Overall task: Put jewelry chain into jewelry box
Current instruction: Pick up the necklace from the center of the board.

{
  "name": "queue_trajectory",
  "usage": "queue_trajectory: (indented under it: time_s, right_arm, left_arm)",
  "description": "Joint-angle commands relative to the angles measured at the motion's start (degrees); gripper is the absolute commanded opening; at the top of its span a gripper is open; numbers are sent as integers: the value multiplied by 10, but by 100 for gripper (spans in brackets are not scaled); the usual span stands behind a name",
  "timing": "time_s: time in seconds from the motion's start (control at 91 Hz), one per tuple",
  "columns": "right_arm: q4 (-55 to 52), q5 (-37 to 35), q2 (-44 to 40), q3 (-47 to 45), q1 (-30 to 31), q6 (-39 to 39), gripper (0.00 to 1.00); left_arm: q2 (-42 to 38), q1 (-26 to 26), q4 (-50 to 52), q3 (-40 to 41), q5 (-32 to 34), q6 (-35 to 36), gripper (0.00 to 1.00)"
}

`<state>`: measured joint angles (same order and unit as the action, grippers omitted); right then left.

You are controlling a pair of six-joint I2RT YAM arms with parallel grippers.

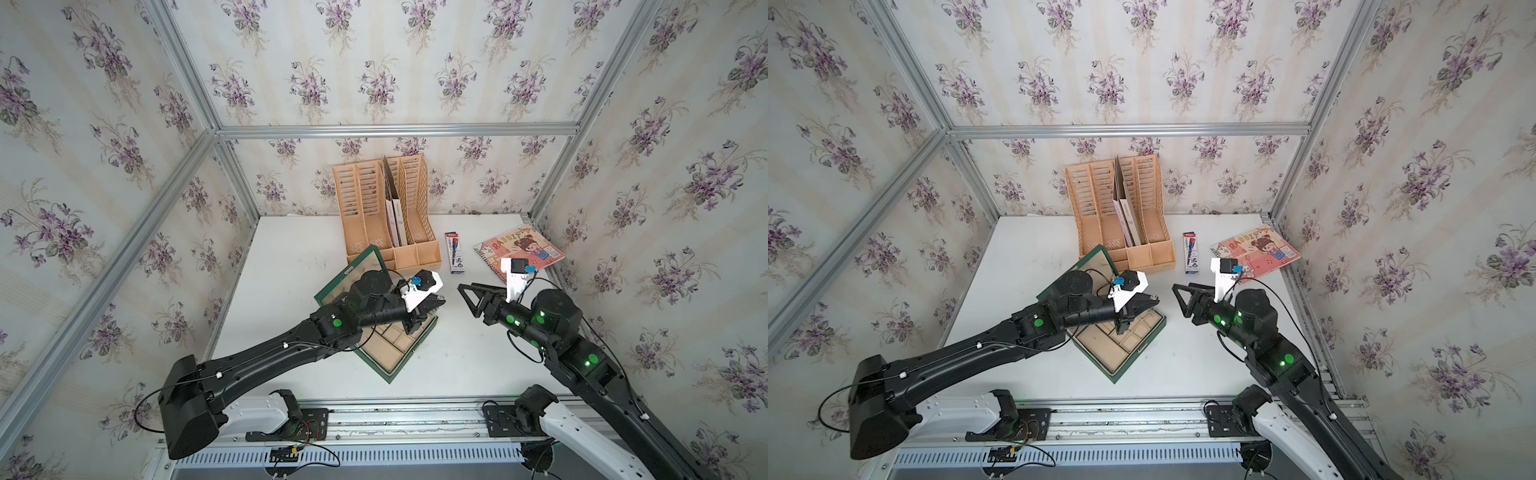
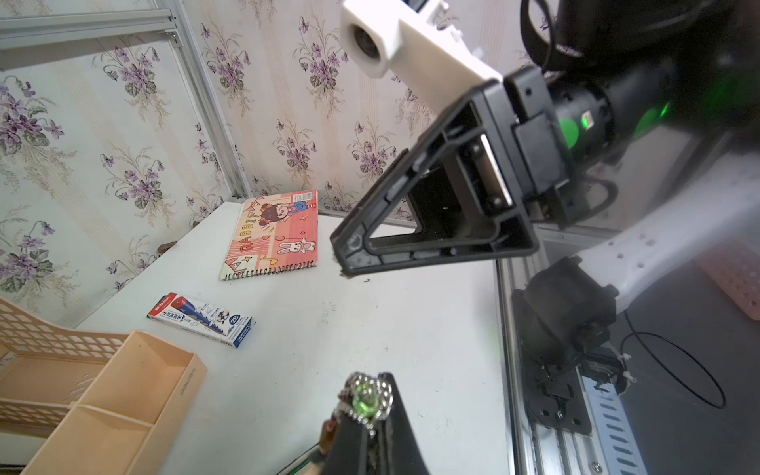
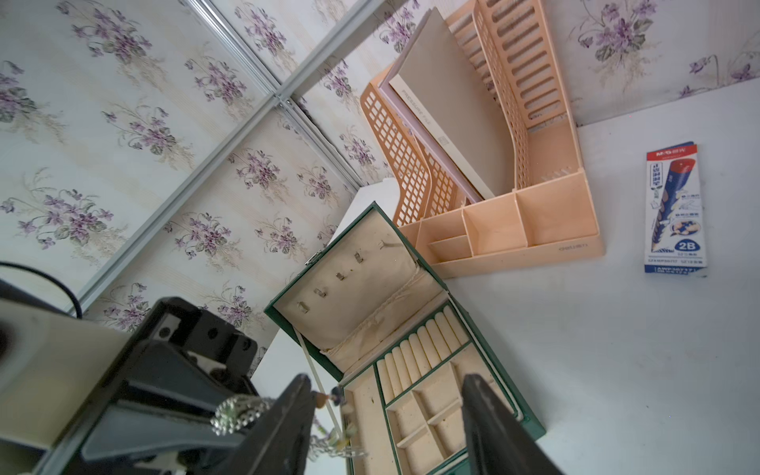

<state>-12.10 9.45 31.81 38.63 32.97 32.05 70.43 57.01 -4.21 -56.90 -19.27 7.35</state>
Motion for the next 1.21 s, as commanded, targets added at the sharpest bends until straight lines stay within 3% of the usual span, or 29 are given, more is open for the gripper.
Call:
queue_trajectory:
  time_s: [0.0, 0.187, 0.407, 0.692, 0.89, 1.198]
  right_arm:
    - [132, 27, -62, -56, 0, -42, 61]
    - [248, 121, -149, -172, 0, -40, 57]
    - [354, 193, -205, -253, -1, -13, 49]
    - [431, 217, -216, -288, 1, 5, 38]
    - [500, 223, -179, -303, 15, 27, 35]
    - [541, 205, -114, -300, 69, 0, 30]
  left_arm:
    - [-12, -1, 72, -19, 8, -18, 0]
    - [-15, -10, 142, -62, -9, -109, 0]
    - [-3, -49, 164, -93, -109, -235, 0]
    - [10, -102, 50, -60, -240, -393, 0]
    - [27, -105, 18, -55, -284, -422, 0]
    - [46, -105, 19, -75, -342, -424, 0]
